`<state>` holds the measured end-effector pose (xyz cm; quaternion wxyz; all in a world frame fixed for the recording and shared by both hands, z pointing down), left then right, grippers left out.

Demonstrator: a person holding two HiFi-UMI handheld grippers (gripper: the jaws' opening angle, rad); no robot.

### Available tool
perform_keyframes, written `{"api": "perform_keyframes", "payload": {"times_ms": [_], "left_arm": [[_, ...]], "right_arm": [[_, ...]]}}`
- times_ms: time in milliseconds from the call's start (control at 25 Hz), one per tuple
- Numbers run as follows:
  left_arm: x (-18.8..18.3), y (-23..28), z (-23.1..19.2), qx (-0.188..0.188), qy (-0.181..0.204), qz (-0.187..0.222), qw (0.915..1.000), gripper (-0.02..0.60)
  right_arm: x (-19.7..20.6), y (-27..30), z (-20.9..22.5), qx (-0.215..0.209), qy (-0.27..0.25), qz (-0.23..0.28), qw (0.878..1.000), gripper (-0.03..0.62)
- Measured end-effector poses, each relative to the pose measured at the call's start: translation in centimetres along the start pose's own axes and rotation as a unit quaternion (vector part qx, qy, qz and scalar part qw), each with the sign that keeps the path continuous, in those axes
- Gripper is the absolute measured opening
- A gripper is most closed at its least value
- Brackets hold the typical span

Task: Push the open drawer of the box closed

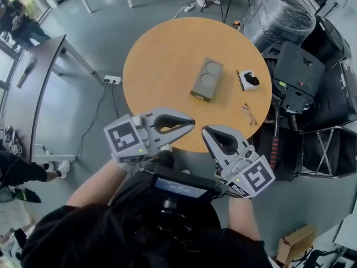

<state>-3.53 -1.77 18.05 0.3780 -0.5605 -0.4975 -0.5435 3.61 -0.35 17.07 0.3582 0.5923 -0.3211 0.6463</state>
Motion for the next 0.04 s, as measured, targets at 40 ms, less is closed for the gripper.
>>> {"api": "perform_keyframes", "payload": {"times_ms": [40], "left_arm": [[0.11, -0.06, 0.16, 0.001, 0.000, 0.001, 1.0000, 0.025]], "right_arm": [[0.03, 0.00, -0.19, -0.001, 0.000, 0.000, 1.000, 0.005]]}}
Point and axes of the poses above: the fingertips, and each gripper's own axes: y forward along the fingers, z to its right, x out of its underside, the point moved 3 cm from there along -y, backward along the fingers, and after that the axes turned 1 degree about -z, right-handed, at the moved point
